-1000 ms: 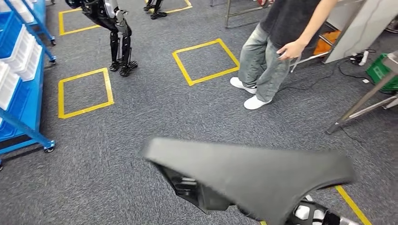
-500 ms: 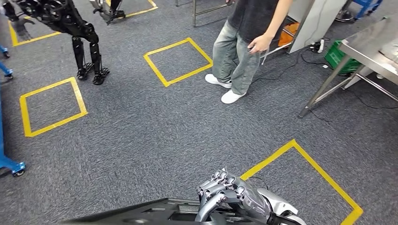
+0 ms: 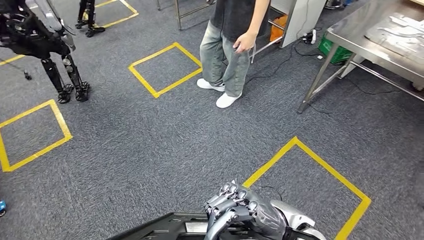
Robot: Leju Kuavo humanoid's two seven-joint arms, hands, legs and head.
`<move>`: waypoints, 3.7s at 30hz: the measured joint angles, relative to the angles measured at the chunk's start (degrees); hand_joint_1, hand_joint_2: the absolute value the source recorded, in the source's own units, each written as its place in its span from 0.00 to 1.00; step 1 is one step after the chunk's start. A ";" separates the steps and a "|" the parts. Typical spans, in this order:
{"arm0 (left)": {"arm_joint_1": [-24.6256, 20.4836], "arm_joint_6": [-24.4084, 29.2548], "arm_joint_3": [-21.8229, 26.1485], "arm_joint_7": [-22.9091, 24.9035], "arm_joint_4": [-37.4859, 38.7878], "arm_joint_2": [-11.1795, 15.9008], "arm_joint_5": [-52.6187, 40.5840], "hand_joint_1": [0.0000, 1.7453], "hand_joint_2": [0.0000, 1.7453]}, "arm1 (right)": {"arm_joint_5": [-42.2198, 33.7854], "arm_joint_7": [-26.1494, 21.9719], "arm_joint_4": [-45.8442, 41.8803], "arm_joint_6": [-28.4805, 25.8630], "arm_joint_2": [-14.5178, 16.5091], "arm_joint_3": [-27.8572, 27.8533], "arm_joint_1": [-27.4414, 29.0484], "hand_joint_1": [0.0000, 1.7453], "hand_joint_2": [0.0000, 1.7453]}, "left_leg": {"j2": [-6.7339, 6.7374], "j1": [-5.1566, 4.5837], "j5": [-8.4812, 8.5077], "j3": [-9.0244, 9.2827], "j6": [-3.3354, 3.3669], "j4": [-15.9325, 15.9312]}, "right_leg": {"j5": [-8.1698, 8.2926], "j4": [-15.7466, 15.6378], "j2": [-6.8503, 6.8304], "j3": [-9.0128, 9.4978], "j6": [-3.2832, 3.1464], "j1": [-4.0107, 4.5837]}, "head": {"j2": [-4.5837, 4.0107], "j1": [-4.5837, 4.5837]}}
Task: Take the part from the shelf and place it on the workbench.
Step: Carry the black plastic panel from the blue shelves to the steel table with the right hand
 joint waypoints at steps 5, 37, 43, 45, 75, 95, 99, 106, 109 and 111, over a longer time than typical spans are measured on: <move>-0.10 -0.52 0.32 -0.74 -0.02 0.12 -0.43 0.00 0.00 | -6.49 0.73 1.00 0.31 -0.03 -0.52 -2.12 1.00 1.00 | -4.74 0.60 7.06 6.15 0.25 -15.05 | -0.42 0.99 3.08 -0.54 1.34 -0.09 | 0.00 -0.01; -0.37 -0.53 0.67 -1.60 -0.03 -2.49 -0.18 0.00 0.00 | -11.07 5.01 4.92 0.14 2.10 -6.69 -2.62 1.00 1.00 | -4.30 0.01 7.25 5.87 1.35 -15.52 | -0.18 0.99 3.56 -1.03 1.26 0.05 | 0.00 0.02; -0.39 -0.52 0.67 -1.64 -0.02 -2.70 -0.21 0.00 0.00 | -11.02 4.99 4.58 0.11 2.10 -6.57 -2.55 1.00 1.00 | -0.50 0.31 7.70 6.29 3.03 -16.48 | -6.19 11.41 -1.22 -6.25 2.99 -0.06 | 0.00 0.07; -0.22 -0.56 0.67 -1.64 -0.02 -2.76 -0.27 0.00 0.00 | -11.04 4.95 4.59 0.00 2.09 -6.55 -2.30 1.00 1.00 | 0.89 0.28 7.56 6.27 3.05 -16.44 | -8.07 17.43 -1.67 -9.38 3.41 -0.42 | 0.00 0.07; -0.25 -1.43 0.48 -2.49 -0.04 -3.21 -1.90 0.00 0.00 | -10.45 3.46 3.37 -1.20 0.98 -6.95 -1.61 1.00 1.00 | 0.80 0.47 6.93 6.83 3.03 -16.13 | -7.04 16.35 -1.47 -9.33 3.55 -0.29 | 0.00 0.07; -0.20 -0.92 0.43 -2.32 -0.05 -3.09 -1.95 0.00 0.00 | -10.51 3.46 2.07 -0.76 0.61 -7.73 -1.39 1.00 1.00 | -2.03 0.36 5.02 4.33 1.01 -9.77 | 0.74 1.11 1.74 -1.60 0.54 0.34 | 0.00 0.04; -0.17 -0.93 0.43 -2.31 -0.07 -3.10 -1.90 0.00 0.00 | -10.59 3.39 2.08 -0.55 0.50 -7.77 -1.21 1.00 1.00 | -3.34 0.13 6.49 6.56 1.91 -15.41 | 1.04 1.33 3.88 -2.46 1.84 0.11 | 0.00 0.03; -0.05 -1.14 0.43 -2.34 -0.07 -3.35 -1.52 0.00 0.00 | -11.19 3.32 2.19 -0.01 0.24 -8.10 -1.52 1.00 1.00 | 1.06 0.49 7.09 6.79 3.17 -16.23 | -6.46 16.86 -1.62 -10.18 3.75 -0.42 | 0.00 0.10; -0.17 -1.21 0.43 -2.34 -0.07 -3.38 -1.41 0.00 0.00 | -11.30 3.35 2.30 0.18 0.20 -8.12 -1.54 1.00 1.00 | 2.75 0.51 6.65 7.00 2.76 -15.93 | -2.28 11.40 -2.58 -7.28 4.08 -0.89 | 0.00 0.10; -0.28 -1.25 0.43 -2.34 -0.07 -3.40 -1.39 0.00 0.00 | -11.33 3.36 2.30 0.18 0.20 -8.14 -1.60 1.00 1.00 | 3.55 0.35 6.18 7.30 2.20 -15.68 | 0.25 4.13 -4.15 -3.45 3.69 -0.66 | 0.00 0.09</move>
